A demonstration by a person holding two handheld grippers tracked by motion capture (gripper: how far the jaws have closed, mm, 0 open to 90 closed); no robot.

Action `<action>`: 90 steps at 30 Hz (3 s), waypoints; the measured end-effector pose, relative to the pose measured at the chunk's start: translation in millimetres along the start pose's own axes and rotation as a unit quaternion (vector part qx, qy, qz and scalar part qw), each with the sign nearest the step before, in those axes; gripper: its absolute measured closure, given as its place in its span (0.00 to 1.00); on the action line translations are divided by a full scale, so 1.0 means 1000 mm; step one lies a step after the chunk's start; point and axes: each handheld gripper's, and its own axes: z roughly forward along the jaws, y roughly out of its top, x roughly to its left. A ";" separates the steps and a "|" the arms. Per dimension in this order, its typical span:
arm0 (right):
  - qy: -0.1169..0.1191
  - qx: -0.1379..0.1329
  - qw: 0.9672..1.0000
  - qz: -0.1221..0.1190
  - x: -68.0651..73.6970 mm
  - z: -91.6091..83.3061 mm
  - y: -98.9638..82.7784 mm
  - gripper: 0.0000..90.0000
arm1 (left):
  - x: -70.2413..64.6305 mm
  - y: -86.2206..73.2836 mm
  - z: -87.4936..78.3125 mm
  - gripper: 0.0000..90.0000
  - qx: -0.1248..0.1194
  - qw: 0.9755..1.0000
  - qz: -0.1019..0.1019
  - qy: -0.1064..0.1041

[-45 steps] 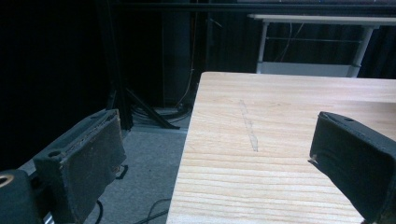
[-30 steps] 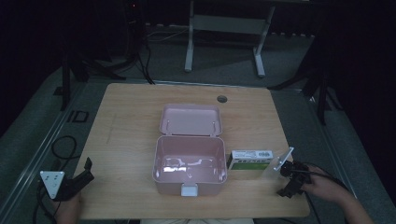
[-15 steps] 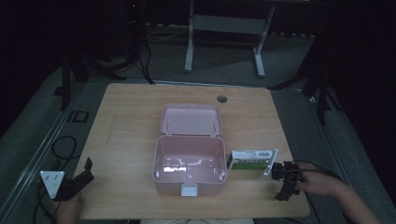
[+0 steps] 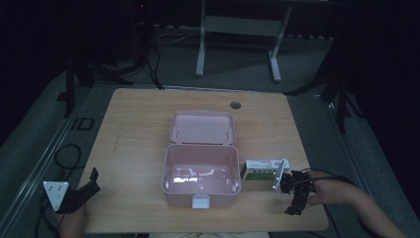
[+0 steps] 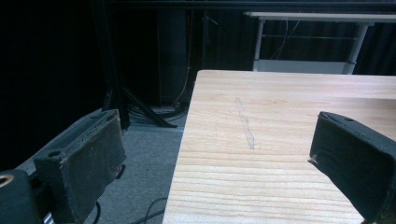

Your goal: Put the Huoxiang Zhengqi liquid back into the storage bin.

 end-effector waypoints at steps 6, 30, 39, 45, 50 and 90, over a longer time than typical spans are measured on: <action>0.011 -0.002 1.000 -0.013 0.003 -0.009 0.011 0.16 | 0.000 0.000 0.000 0.04 0.000 1.000 0.000 -0.002; -0.038 -0.033 0.995 -0.084 0.003 -0.089 0.039 0.23 | 0.000 0.000 0.000 0.04 0.001 1.000 -0.001 -0.005; -0.060 -0.024 0.995 -0.077 -0.024 -0.092 0.042 0.29 | 0.000 0.000 0.000 0.04 0.001 1.000 -0.001 -0.006; -0.066 -0.027 0.995 -0.070 -0.043 -0.088 0.046 0.35 | 0.000 0.000 0.000 0.04 0.002 1.000 -0.001 -0.006; -0.061 -0.020 0.996 -0.062 -0.056 -0.080 0.050 0.41 | 0.000 0.000 0.001 0.04 0.002 1.000 0.000 -0.007; -0.030 0.032 0.997 -0.067 -0.068 -0.048 0.066 0.69 | 0.000 0.000 0.001 0.04 0.008 1.000 0.002 -0.007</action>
